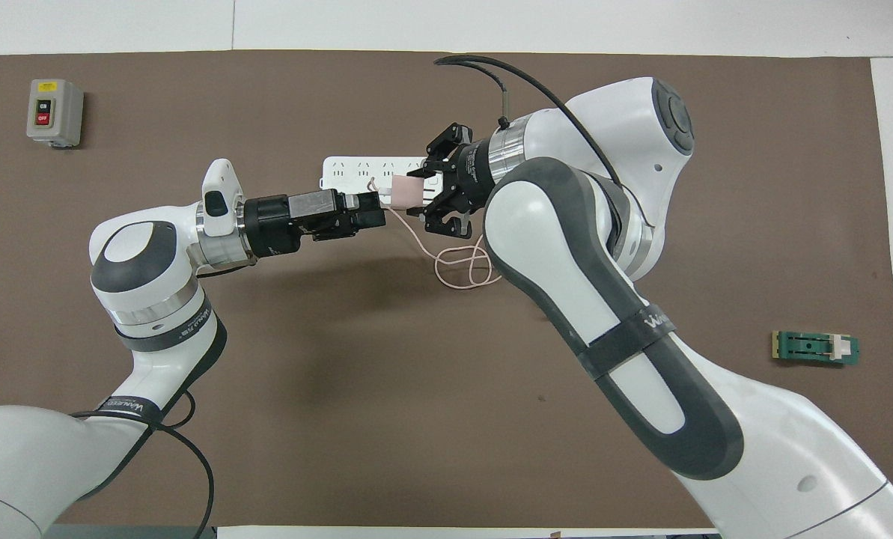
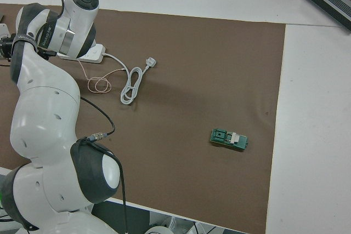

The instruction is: Plug charger into power strip

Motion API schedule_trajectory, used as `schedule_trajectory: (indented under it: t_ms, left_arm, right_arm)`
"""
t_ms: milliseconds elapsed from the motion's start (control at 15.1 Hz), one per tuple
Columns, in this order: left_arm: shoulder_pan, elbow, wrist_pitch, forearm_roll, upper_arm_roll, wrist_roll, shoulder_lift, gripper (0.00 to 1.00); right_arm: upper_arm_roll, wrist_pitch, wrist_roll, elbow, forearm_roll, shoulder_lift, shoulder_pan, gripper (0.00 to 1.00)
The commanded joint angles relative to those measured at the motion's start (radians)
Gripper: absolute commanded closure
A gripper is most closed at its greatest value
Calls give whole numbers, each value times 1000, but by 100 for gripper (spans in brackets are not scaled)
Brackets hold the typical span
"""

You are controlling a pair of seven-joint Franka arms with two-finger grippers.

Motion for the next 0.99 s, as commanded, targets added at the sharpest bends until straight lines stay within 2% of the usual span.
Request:
schedule_trajectory:
  t_ms: [0,927]
  left_arm:
    - [-25,15,27,-17,8,16,8,0]
    - [-26,9,63,-2,13,19,21,0]
  right_arm:
    - [-3,-10,8,6,1,10,18,100]
    - [-3,5,5,-14,-2,7,26,100]
